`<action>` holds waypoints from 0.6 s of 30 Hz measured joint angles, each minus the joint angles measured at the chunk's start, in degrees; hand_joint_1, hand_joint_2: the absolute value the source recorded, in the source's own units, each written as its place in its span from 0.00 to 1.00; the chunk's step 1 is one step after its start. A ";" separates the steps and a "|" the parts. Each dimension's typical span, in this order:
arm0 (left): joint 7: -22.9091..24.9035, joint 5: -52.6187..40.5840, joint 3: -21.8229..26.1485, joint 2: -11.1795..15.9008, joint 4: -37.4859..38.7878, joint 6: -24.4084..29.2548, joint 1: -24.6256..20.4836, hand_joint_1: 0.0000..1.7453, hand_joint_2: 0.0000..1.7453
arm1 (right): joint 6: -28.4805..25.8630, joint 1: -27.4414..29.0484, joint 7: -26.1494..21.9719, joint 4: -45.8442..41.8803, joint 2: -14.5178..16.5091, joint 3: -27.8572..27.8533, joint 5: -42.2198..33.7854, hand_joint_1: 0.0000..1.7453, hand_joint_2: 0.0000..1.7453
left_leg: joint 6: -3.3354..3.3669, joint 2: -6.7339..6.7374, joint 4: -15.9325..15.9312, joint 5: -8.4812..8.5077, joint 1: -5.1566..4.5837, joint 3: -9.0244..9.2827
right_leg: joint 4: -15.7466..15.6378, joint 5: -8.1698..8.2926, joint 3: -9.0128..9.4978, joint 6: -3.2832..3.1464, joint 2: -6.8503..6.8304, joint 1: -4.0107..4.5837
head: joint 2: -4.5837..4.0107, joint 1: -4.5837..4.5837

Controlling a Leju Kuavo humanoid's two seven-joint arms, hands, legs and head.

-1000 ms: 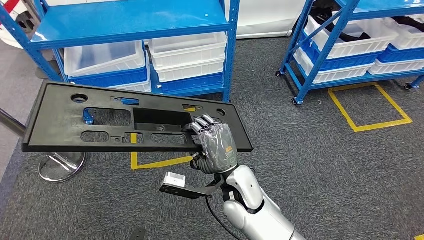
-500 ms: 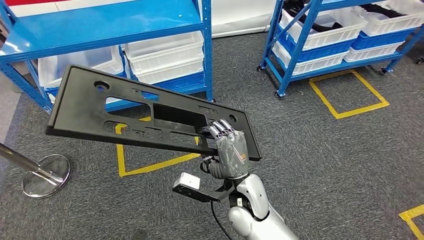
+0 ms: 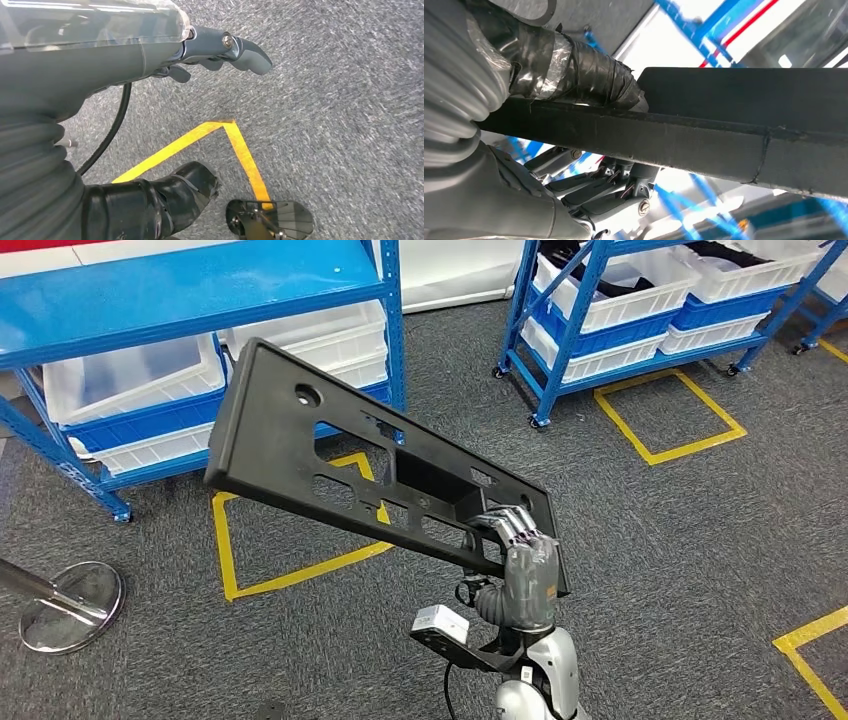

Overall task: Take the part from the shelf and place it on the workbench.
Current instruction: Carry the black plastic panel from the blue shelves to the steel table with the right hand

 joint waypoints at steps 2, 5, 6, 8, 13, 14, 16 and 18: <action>-0.17 0.27 0.26 0.02 0.00 0.16 0.18 0.00 1.00 | -0.05 1.85 -1.35 -1.47 0.11 -1.93 -0.12 1.00 1.00 | -0.69 0.39 0.20 -0.23 -0.21 0.05 | -0.92 -0.09 0.37 -0.69 -0.09 0.35 | 0.00 -0.03; -0.43 0.67 0.73 0.02 0.00 0.35 0.43 0.00 1.00 | -0.09 4.84 -3.56 -3.84 0.60 -4.70 -0.37 1.00 1.00 | -1.52 0.24 1.26 -1.54 0.03 -0.15 | -1.20 0.22 0.51 -1.84 0.95 0.25 | 0.00 -0.05; -0.55 0.81 0.92 0.02 0.00 0.41 0.51 0.00 1.00 | -0.10 5.70 -4.37 -4.67 0.88 -5.64 -0.53 1.00 1.00 | -1.67 -0.23 3.15 -3.00 0.07 -0.90 | -1.34 0.35 0.59 -2.18 1.26 0.18 | 0.00 -0.05; -0.75 0.98 1.26 0.03 0.00 0.52 0.76 0.00 1.00 | -0.12 7.49 -6.00 -6.28 1.50 -7.69 -0.87 1.00 1.00 | -1.72 -1.18 10.30 -6.96 0.04 -3.92 | -1.38 0.44 0.52 -2.64 1.99 0.34 | 0.00 -0.06; -0.96 1.34 1.73 0.07 0.00 0.77 1.42 0.00 1.00 | -0.12 11.39 -7.99 -9.13 2.19 -11.98 -1.90 1.00 1.00 | -0.27 -2.68 9.97 -4.08 -0.42 -3.52 | -1.28 0.51 0.67 -2.95 5.13 1.23 | 0.00 -0.05; -0.99 1.41 1.86 0.17 0.00 0.80 1.44 0.00 1.00 | -0.13 11.94 -8.24 -9.67 2.34 -12.50 -2.13 1.00 1.00 | 0.41 -4.08 6.06 -2.48 -0.51 -1.66 | -1.27 0.57 0.66 -2.90 5.78 1.34 | 0.00 -0.02; -1.07 1.51 2.16 0.35 0.00 0.90 1.42 0.00 1.00 | -0.16 12.75 -8.71 -10.62 2.67 -13.31 -2.63 1.00 1.00 | 1.29 -6.27 1.05 -1.15 -0.75 0.69 | -1.19 0.78 0.37 -2.62 6.99 1.10 | 0.00 -0.06; -1.11 1.58 2.45 0.39 0.00 0.95 1.30 0.00 1.00 | -0.19 13.64 -9.12 -11.45 2.95 -14.04 -3.19 1.00 1.00 | 1.43 -5.96 -0.01 -1.11 -0.99 1.17 | -1.34 1.20 -0.01 -1.96 8.20 0.66 | 0.00 -0.16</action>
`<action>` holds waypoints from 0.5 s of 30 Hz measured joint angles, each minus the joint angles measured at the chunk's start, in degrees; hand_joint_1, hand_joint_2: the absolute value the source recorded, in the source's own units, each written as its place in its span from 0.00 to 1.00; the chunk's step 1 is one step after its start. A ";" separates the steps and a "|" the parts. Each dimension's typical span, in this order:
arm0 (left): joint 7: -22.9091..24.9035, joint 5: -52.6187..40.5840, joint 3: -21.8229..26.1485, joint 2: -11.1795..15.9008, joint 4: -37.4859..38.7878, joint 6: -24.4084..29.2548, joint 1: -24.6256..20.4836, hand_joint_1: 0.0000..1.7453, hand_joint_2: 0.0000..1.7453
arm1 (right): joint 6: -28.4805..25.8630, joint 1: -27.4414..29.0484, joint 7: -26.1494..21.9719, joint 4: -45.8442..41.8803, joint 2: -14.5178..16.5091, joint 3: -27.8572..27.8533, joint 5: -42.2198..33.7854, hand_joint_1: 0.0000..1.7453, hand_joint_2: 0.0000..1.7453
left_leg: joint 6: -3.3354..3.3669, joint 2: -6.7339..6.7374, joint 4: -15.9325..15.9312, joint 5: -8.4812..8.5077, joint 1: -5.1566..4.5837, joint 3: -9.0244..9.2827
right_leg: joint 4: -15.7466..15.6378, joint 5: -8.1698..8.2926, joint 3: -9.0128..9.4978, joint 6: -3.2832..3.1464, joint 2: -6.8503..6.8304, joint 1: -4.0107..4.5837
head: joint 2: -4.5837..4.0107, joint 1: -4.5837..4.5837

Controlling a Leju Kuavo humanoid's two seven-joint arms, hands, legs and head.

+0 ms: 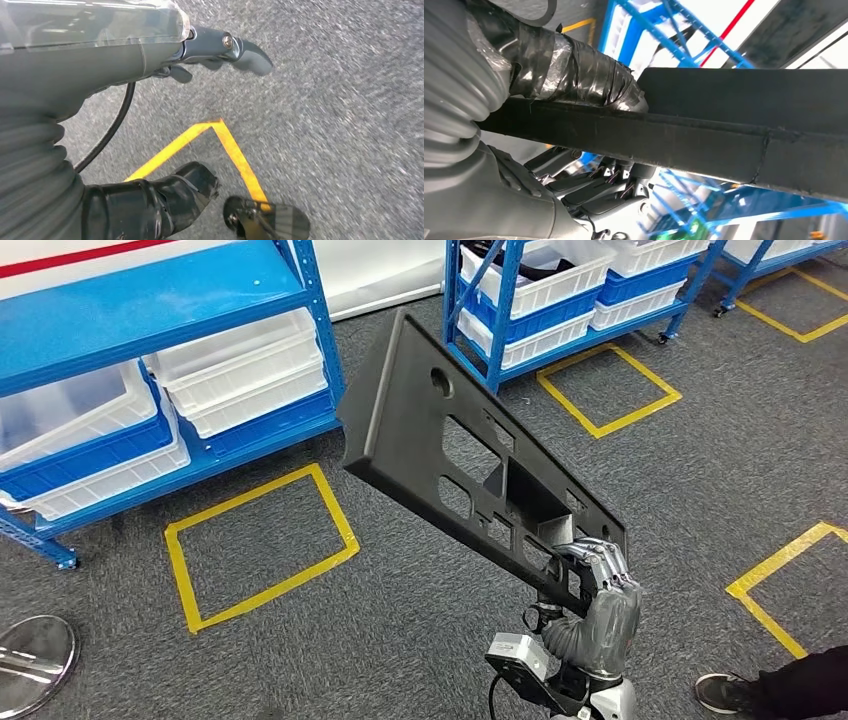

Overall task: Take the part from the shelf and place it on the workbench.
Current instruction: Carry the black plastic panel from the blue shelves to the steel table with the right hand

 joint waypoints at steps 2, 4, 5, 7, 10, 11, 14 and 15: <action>-0.04 0.11 0.19 -0.09 0.00 0.05 -0.03 0.00 1.00 | -0.02 0.97 -0.44 -0.89 0.14 -0.73 -0.53 1.00 1.00 | 0.14 1.47 -1.18 0.63 0.30 0.53 | 0.49 -0.37 -0.45 0.61 -0.49 0.09 | 0.00 0.01; -0.09 0.22 0.30 -0.14 0.00 0.10 0.07 0.00 1.00 | -0.05 1.48 -0.86 -1.62 0.17 -1.37 -1.01 1.00 1.00 | 0.34 3.07 -2.19 1.18 0.65 0.97 | 4.60 -3.00 -2.46 1.11 -3.15 0.23 | 0.00 0.10; -0.11 0.26 0.36 -0.11 0.00 0.12 0.11 0.00 1.00 | -0.06 1.66 -1.03 -1.88 0.18 -1.67 -1.31 1.00 1.00 | 0.44 3.74 -2.27 1.20 0.62 0.99 | 8.04 -4.80 -4.11 1.41 -4.45 0.14 | 0.00 0.16; -0.10 0.31 0.49 -0.11 0.00 0.10 0.11 0.00 1.00 | -0.06 2.36 -1.33 -2.29 0.18 -2.30 -2.10 1.00 1.00 | 0.37 5.26 -2.02 1.01 0.66 0.90 | 14.02 -6.90 -6.94 2.02 -5.58 -0.42 | 0.00 0.17; 0.02 0.31 0.57 -0.15 0.00 0.10 0.11 0.00 1.00 | -0.04 3.48 -1.78 -2.98 0.18 -3.29 -3.52 1.00 1.00 | -0.33 7.31 -1.24 0.31 0.94 0.88 | 9.25 -3.38 -4.16 2.85 -6.95 -1.30 | 0.00 0.16; 0.04 0.30 0.58 -0.14 0.00 0.10 0.10 0.00 1.00 | -0.04 3.66 -1.88 -3.25 0.18 -3.57 -3.92 1.00 1.00 | -0.74 7.85 -0.89 -0.03 0.97 0.84 | 5.70 -2.15 -2.19 2.92 -7.98 -1.27 | 0.00 0.17; 0.03 0.29 0.62 -0.09 0.00 0.13 -0.05 0.00 1.00 | -0.06 4.04 -2.11 -3.97 0.31 -4.42 -4.76 1.00 1.00 | -1.91 9.11 -0.04 -0.85 0.70 0.92 | 0.93 -1.29 0.16 1.94 -9.18 -0.85 | 0.00 0.11; 0.02 0.28 0.63 -0.09 0.00 0.14 -0.11 0.00 1.00 | -0.06 4.21 -2.21 -4.16 0.38 -4.71 -4.98 1.00 1.00 | -2.19 9.50 -0.03 -0.91 0.68 1.08 | 0.82 -1.14 0.06 1.48 -8.63 -0.82 | 0.00 0.08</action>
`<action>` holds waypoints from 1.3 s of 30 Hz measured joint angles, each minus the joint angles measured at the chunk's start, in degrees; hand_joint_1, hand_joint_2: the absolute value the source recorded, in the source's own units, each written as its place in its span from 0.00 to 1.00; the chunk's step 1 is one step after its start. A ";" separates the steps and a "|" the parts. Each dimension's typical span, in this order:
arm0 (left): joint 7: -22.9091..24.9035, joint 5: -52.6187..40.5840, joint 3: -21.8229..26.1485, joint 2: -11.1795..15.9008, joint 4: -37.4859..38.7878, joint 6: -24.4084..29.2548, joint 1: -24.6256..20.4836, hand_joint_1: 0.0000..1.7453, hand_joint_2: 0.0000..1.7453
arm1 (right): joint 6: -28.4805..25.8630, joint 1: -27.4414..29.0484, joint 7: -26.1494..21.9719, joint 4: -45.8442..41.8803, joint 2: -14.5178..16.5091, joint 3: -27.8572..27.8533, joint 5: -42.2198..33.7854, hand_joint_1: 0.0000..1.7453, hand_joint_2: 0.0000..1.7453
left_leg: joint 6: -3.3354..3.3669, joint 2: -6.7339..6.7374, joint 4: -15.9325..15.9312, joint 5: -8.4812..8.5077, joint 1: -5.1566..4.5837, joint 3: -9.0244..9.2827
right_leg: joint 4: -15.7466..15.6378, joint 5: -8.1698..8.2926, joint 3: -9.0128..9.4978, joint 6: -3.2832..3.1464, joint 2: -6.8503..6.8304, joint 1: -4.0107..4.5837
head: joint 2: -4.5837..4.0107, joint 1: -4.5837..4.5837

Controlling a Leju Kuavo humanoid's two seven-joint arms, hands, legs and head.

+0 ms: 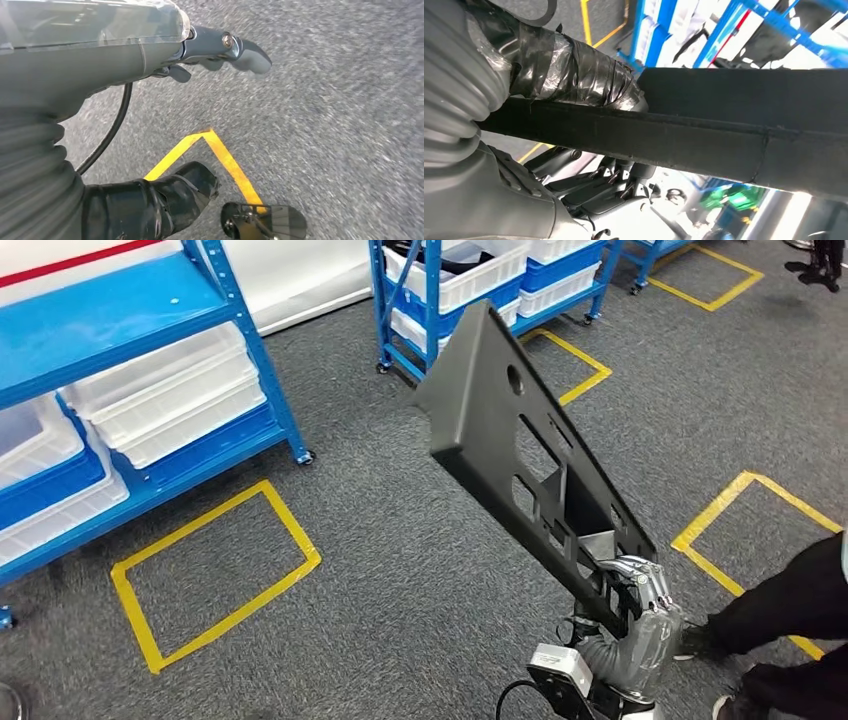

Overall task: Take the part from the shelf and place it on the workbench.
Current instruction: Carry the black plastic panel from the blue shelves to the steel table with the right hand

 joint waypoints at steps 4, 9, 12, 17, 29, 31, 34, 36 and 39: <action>-0.01 -0.22 0.01 -0.06 0.00 0.04 -0.05 0.00 1.00 | -0.02 0.46 -0.48 -0.58 0.45 -1.03 -0.83 1.00 1.00 | -0.74 -2.92 4.18 -3.59 0.46 -1.57 | -0.35 0.48 -0.10 -1.54 2.03 -0.12 | 0.00 -0.04; -0.01 -0.39 0.01 -0.06 0.00 0.03 0.21 0.00 1.00 | 0.00 0.69 -0.67 -0.69 0.73 -1.86 -1.63 1.00 1.00 | 0.34 -5.25 15.71 -6.95 0.02 -7.12 | -0.30 0.67 -0.27 -2.28 5.45 0.86 | 0.00 -0.05; -0.02 -0.62 0.02 0.01 0.00 0.05 0.22 0.00 1.00 | -0.01 0.72 -0.82 -0.75 0.79 -2.28 -1.94 1.00 1.00 | 2.15 -8.52 5.01 -1.02 -0.56 -2.57 | -0.25 0.77 -0.07 -2.24 7.65 1.12 | 0.00 -0.01; -0.09 -0.85 0.02 0.07 0.00 0.15 -0.06 0.00 1.00 | -0.01 1.21 -1.14 -1.06 0.91 -2.73 -2.04 1.00 1.00 | 3.01 -8.78 -0.58 0.55 -0.75 -0.10 | -0.46 1.42 -0.84 -0.74 9.46 0.78 | 0.00 -0.17; -0.12 -0.90 0.03 -0.07 0.00 0.16 0.01 0.00 1.00 | -0.02 1.65 -1.62 -1.48 0.91 -3.37 -2.16 1.00 1.00 | 1.50 -0.14 -0.49 -0.56 -0.65 0.76 | -0.25 0.39 0.15 0.83 -0.98 -0.01 | 0.00 -0.03; -0.16 -0.92 0.03 -0.08 0.00 0.16 -0.10 0.00 1.00 | -0.02 1.71 -1.64 -1.61 0.91 -3.44 -2.17 1.00 1.00 | 0.93 0.66 -0.46 -0.77 -0.71 1.07 | -0.27 0.41 0.01 -0.07 0.02 0.22 | 0.00 -0.08; -0.30 -0.93 0.03 -0.12 0.00 0.13 -0.16 0.00 1.00 | -0.02 1.79 -1.67 -1.88 0.97 -3.52 -2.16 1.00 1.00 | 0.22 -1.96 2.45 -3.28 -0.30 0.12 | -0.79 0.78 0.00 -1.14 1.63 -0.08 | 0.00 -0.09; -0.48 -0.93 0.03 -0.11 0.00 0.07 -0.04 0.00 1.00 | -0.02 1.79 -1.67 -1.98 1.13 -3.55 -2.17 1.00 1.00 | 0.15 -4.52 9.48 -7.08 -0.19 -3.08 | -0.87 0.89 -0.07 -1.58 2.72 -0.02 | 0.00 -0.10; -0.60 -0.91 0.03 -0.11 0.00 -0.03 0.17 0.00 1.00 | -0.02 1.87 -1.67 -2.00 1.23 -3.68 -2.17 1.00 1.00 | 0.38 -5.15 16.23 -8.25 -0.21 -6.62 | -0.80 0.92 -0.07 -1.73 4.92 0.29 | 0.00 -0.09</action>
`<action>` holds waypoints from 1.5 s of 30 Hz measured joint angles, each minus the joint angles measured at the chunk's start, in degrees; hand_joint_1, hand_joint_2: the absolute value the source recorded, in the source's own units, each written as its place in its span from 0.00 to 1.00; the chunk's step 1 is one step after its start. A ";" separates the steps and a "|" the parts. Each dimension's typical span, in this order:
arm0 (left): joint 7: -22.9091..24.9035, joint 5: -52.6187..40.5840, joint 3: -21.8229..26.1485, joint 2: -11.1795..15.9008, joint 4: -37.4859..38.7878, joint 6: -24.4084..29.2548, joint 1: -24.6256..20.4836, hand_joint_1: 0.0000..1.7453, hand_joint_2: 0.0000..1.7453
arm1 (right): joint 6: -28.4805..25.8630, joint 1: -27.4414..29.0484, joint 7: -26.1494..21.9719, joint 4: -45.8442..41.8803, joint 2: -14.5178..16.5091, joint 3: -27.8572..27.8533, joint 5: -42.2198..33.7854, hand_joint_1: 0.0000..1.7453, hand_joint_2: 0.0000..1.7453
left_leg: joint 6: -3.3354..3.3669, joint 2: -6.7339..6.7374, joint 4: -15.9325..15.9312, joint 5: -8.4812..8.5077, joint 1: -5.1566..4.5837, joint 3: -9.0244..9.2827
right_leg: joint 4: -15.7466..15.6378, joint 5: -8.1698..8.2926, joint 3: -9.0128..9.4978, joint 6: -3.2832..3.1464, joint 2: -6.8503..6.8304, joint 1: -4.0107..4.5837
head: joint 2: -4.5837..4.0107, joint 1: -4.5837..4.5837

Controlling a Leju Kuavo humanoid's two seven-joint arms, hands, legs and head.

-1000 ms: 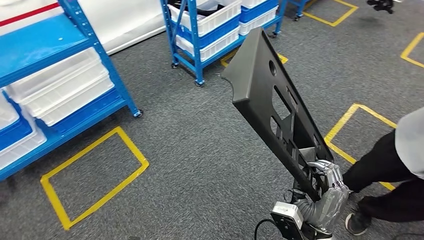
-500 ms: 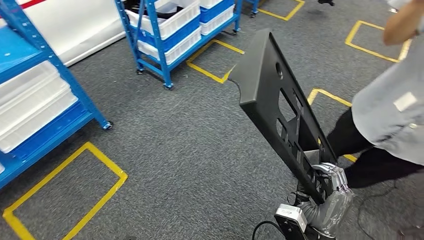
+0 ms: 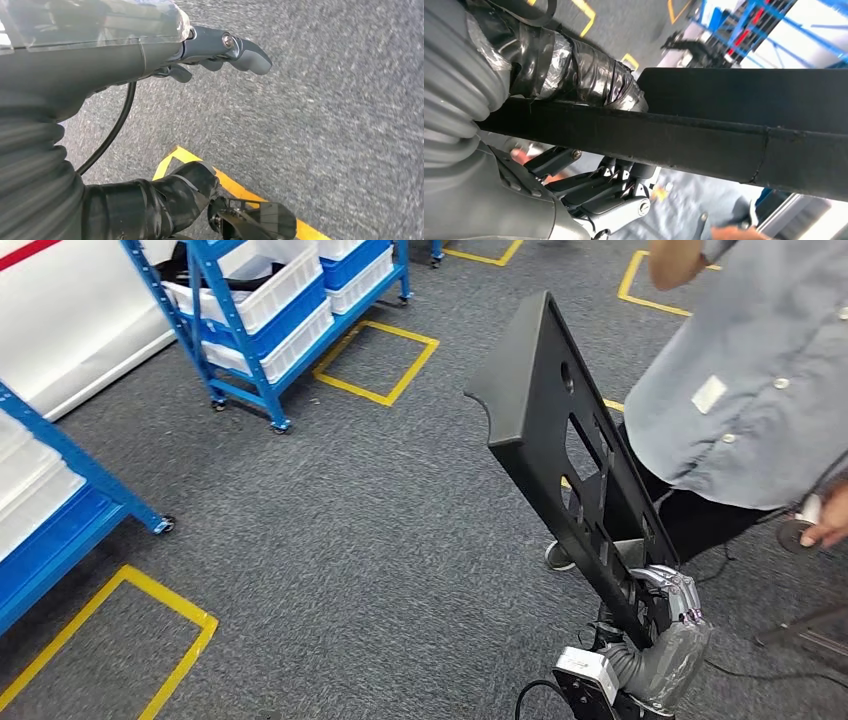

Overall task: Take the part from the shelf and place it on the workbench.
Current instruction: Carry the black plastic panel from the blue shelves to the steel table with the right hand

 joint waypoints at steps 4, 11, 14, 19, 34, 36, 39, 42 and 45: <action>-0.09 0.01 0.02 0.02 0.00 -0.03 0.08 0.00 1.00 | 0.00 -0.01 -0.04 -0.03 0.07 -0.20 -0.01 1.00 1.00 | 0.92 -3.81 -12.82 7.49 0.03 5.05 | 0.39 0.07 0.04 0.23 3.09 0.09 | 0.00 0.01; -0.12 -0.02 0.05 -0.01 0.00 -0.14 -0.14 0.00 1.00 | 0.00 0.42 -0.17 -0.40 0.17 -0.44 -0.02 1.00 1.00 | 2.54 -1.75 -17.18 9.11 0.15 6.62 | 4.51 -2.09 -2.87 2.27 1.33 0.12 | 0.00 0.12; -0.11 -0.04 0.07 -0.01 0.00 -0.18 0.04 0.00 1.00 | 0.00 0.51 -0.16 -0.47 0.17 -0.56 -0.10 1.00 1.00 | 2.90 0.90 -17.23 9.05 -0.28 6.59 | 14.61 -6.68 -7.42 2.67 -1.79 0.03 | 0.00 0.18; -0.25 -0.04 0.10 -0.03 0.00 -0.29 -0.06 0.00 1.00 | 0.00 0.59 -0.12 -0.49 0.17 -0.74 -0.14 1.00 1.00 | 2.30 4.36 -17.00 8.27 -0.51 7.22 | 2.77 -0.99 -0.35 2.51 -5.60 0.00 | 0.00 0.17; -0.47 0.06 0.50 -0.05 0.00 -0.33 0.14 0.00 1.00 | -0.02 1.49 -0.74 -1.09 0.39 -0.83 0.56 1.00 1.00 | 0.49 -2.79 -10.75 7.31 0.20 3.74 | -0.18 -0.07 0.94 0.22 2.25 0.27 | 0.00 0.09; -0.48 0.07 0.68 -0.05 0.00 -0.32 0.10 0.00 1.00 | -0.01 1.67 -0.97 -1.29 0.49 -0.83 0.67 1.00 1.00 | 0.66 -5.02 -14.69 8.48 0.34 5.20 | 0.18 0.03 0.37 0.87 3.53 0.25 | 0.00 0.09; -0.53 0.08 0.82 -0.09 0.00 -0.32 -0.17 0.00 1.00 | -0.01 2.23 -1.04 -1.66 0.56 -0.84 0.88 1.00 1.00 | 1.42 -3.89 -15.33 8.74 0.13 5.40 | 0.25 0.35 -0.32 1.98 4.70 0.00 | 0.00 0.10; -0.60 0.06 0.87 -0.18 0.00 -0.32 -0.09 0.00 1.00 | -0.01 2.55 -1.06 -2.01 0.56 -0.84 0.95 1.00 1.00 | 2.37 -1.50 -16.05 9.30 0.10 5.51 | 6.12 -3.44 -2.98 2.53 0.47 0.19 | 0.00 0.27; -0.61 0.05 0.95 -0.19 0.00 -0.32 0.14 0.00 1.00 | 0.00 2.69 -1.09 -2.05 0.55 -0.84 0.86 1.00 1.00 | 2.62 0.98 -16.02 9.24 -0.26 5.36 | 15.08 -7.13 -6.91 2.88 -1.92 0.16 | 0.00 0.32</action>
